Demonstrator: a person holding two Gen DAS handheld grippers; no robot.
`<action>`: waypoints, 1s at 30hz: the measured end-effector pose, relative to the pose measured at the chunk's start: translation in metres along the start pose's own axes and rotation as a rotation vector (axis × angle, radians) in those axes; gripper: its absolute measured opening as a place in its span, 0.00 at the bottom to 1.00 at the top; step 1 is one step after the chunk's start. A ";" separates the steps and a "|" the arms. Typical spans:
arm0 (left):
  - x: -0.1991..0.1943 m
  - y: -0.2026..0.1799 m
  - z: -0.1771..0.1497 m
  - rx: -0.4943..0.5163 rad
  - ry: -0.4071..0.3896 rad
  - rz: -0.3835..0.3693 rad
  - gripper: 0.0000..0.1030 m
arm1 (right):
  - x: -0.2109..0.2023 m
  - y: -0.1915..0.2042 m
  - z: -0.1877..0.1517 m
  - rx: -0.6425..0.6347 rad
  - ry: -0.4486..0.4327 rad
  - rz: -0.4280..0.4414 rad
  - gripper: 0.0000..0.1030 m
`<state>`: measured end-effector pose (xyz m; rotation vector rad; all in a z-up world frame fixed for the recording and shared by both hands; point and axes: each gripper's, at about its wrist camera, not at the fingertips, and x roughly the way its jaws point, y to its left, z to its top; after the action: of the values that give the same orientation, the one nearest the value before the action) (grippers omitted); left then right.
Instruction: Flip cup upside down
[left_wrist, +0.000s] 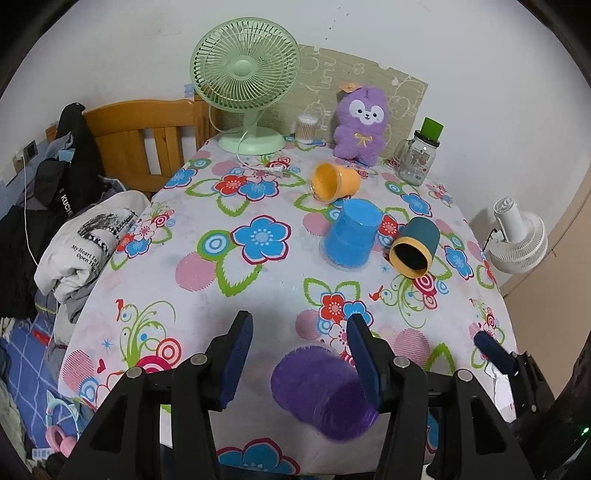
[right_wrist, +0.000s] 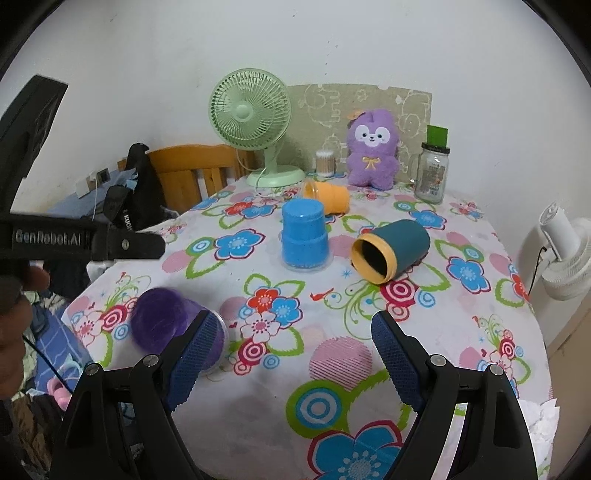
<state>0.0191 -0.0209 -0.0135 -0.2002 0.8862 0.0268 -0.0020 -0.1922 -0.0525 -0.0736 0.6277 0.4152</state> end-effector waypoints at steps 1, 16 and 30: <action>0.000 0.000 -0.001 0.000 0.001 -0.002 0.53 | 0.000 0.000 0.001 0.001 -0.001 -0.003 0.85; -0.004 -0.001 -0.010 -0.006 -0.028 -0.024 0.54 | -0.003 -0.002 0.002 0.009 0.000 -0.019 0.85; -0.014 0.013 -0.022 -0.044 -0.115 0.005 0.63 | -0.015 0.003 0.015 0.023 -0.015 -0.077 0.85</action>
<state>-0.0083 -0.0110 -0.0186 -0.2349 0.7714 0.0613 -0.0062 -0.1917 -0.0315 -0.0730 0.6126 0.3335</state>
